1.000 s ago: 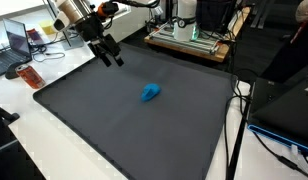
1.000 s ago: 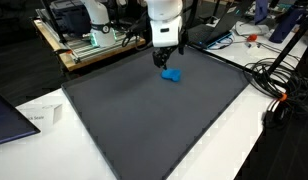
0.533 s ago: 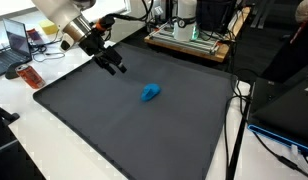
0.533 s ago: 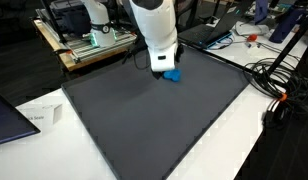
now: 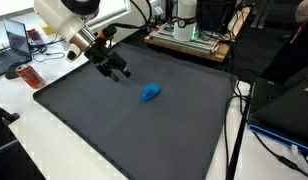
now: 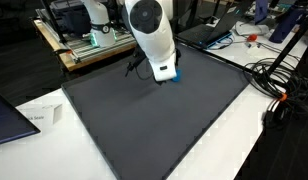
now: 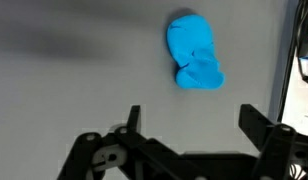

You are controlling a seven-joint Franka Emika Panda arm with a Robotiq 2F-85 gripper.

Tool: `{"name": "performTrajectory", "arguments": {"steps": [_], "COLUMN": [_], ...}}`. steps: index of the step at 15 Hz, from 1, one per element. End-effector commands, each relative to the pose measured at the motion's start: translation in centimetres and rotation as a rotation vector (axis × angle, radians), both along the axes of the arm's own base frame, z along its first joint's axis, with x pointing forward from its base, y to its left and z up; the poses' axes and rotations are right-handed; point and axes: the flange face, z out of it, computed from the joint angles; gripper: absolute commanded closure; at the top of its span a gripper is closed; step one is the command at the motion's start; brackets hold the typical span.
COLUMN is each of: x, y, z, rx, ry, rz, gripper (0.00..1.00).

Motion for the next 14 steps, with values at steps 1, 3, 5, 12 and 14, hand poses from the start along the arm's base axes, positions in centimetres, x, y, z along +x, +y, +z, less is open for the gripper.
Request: {"name": "performTrajectory", "arguments": {"steps": [1,3,5,12,14], "x": [-1.4,-2.2,-3.2,-7.2,-8.3], "y": [0.0,-0.1,-0.3,-0.8,-0.5], "z": [-0.3,-0.4,-0.5,0.1,0.4], "rx": [0.053,0.067,0.073,0.052,0.031], "ry": [-0.072,-0.114,-0.158,-0.243,-0.253], "rz": [0.027,0.037,0.042,0.003,-0.013], "gripper": [0.00,0.00,0.00,0.00,0.00]}}
